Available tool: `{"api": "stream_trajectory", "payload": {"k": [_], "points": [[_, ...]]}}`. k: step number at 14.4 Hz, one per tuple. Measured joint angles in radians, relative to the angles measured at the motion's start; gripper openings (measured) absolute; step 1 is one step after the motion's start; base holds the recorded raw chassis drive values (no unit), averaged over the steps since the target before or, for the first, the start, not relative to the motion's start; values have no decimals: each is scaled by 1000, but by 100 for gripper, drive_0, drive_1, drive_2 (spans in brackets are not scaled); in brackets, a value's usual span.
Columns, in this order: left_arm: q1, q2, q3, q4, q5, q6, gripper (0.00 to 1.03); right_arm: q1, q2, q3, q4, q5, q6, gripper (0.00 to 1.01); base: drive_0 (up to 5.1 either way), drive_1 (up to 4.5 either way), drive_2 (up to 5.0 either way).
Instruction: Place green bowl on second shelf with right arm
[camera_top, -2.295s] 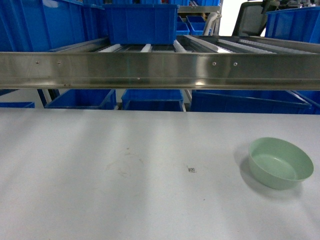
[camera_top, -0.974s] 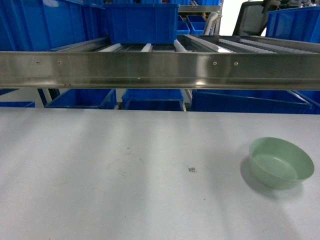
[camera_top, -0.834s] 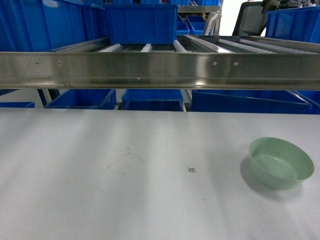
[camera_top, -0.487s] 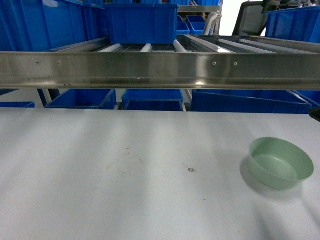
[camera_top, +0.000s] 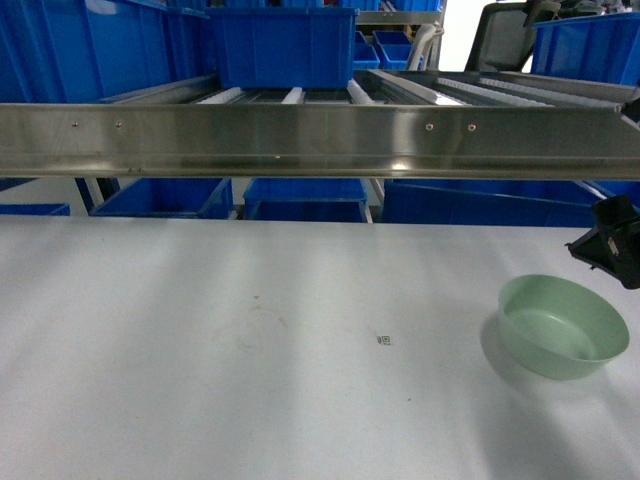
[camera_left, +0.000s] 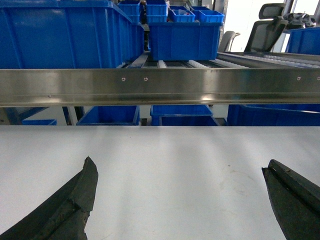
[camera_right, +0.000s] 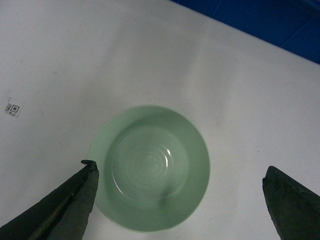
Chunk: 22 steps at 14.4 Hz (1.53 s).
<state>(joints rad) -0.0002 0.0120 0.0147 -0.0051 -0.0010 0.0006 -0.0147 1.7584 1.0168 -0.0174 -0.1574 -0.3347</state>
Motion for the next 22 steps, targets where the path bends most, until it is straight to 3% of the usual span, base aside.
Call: {"api": "stream_trajectory", "payload": {"k": [8, 22], "points": [[0, 0, 0, 0, 0, 0, 98, -79, 199, 129, -76, 22, -10, 98, 0, 0, 0], [0, 0, 0, 0, 0, 0, 98, -63, 338, 134, -47, 30, 6, 98, 0, 0, 0]]}}
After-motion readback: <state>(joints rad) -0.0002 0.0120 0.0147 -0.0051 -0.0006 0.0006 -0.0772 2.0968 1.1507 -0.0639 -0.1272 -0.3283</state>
